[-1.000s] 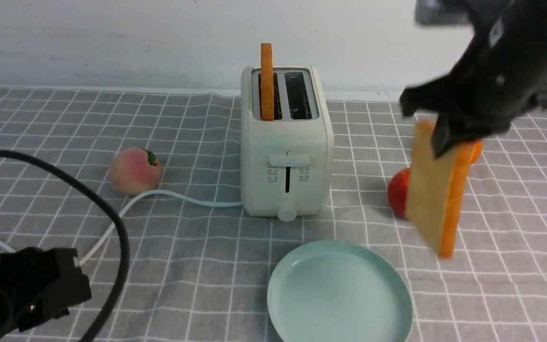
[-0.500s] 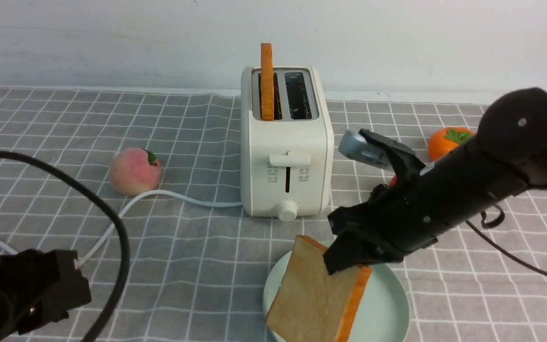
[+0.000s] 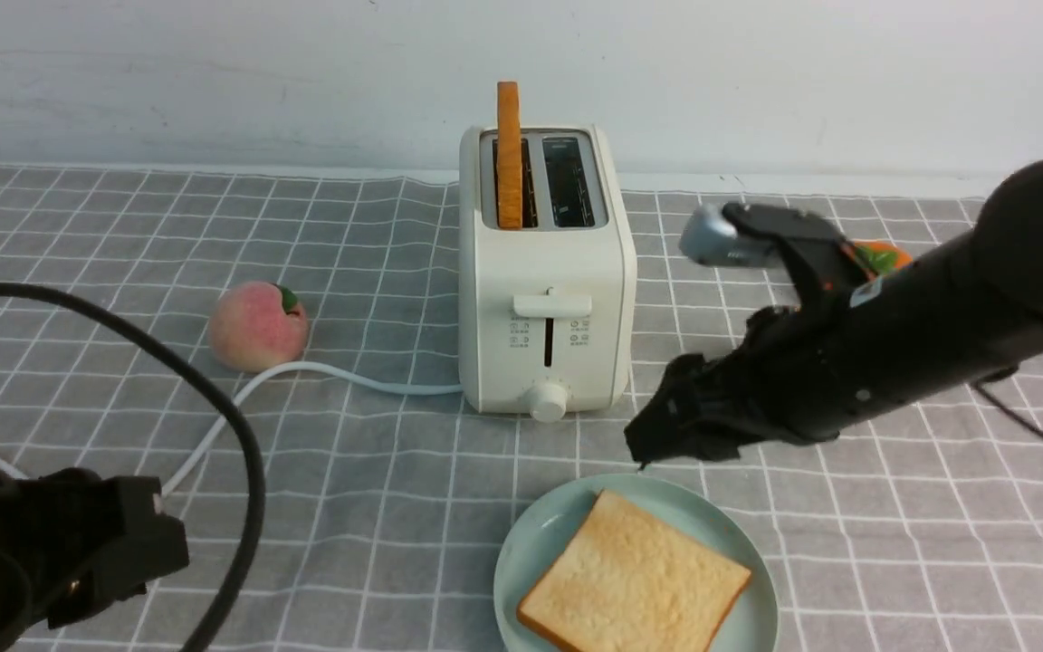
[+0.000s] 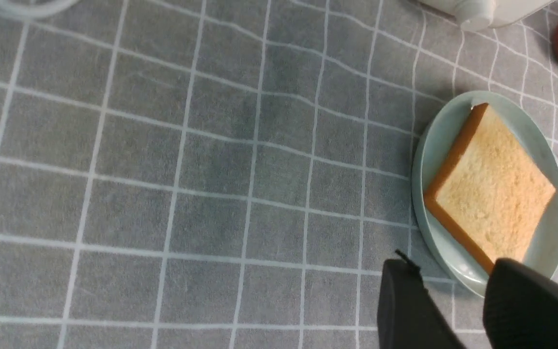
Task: Take toasted bread from bread machine on grey coffee table place on plate.
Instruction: 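Place the held slice of bread on top of the slice on the plate with the right gripper, then reach for a toast slice standing in the toaster with the left gripper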
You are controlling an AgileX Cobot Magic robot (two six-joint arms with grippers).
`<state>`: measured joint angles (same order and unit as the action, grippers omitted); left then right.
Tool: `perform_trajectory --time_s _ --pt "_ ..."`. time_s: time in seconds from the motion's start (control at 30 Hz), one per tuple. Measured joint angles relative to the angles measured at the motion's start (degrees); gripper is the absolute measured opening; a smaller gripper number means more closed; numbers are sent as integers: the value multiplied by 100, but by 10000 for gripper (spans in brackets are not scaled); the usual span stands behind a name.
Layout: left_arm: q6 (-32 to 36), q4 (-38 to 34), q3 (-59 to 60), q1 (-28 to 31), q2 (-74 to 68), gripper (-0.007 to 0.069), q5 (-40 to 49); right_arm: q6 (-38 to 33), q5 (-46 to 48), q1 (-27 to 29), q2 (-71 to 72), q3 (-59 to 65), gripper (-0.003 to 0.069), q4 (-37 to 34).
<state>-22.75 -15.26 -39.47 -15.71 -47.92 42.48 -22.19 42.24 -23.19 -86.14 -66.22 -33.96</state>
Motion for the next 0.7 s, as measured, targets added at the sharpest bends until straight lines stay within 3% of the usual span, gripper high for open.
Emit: perform_trajectory --time_s 0.1,0.27,0.37,0.5,0.7 --pt "331 0 -391 0 -282 244 -6 0 374 0 371 -311 584 323" --pt "549 -206 -1391 0 -878 254 -48 0 997 0 852 -606 540 273" --pt "668 -652 -2130 0 -1466 255 -14 0 1307 0 1061 -625 498 232" --pt "1427 -1284 -2698 -229 -2321 272 23 0 1628 0 1379 -625 454 312" --pt "1710 -979 -3545 -711 -3354 367 -379 369 1658 0 1918 -393 449 667"
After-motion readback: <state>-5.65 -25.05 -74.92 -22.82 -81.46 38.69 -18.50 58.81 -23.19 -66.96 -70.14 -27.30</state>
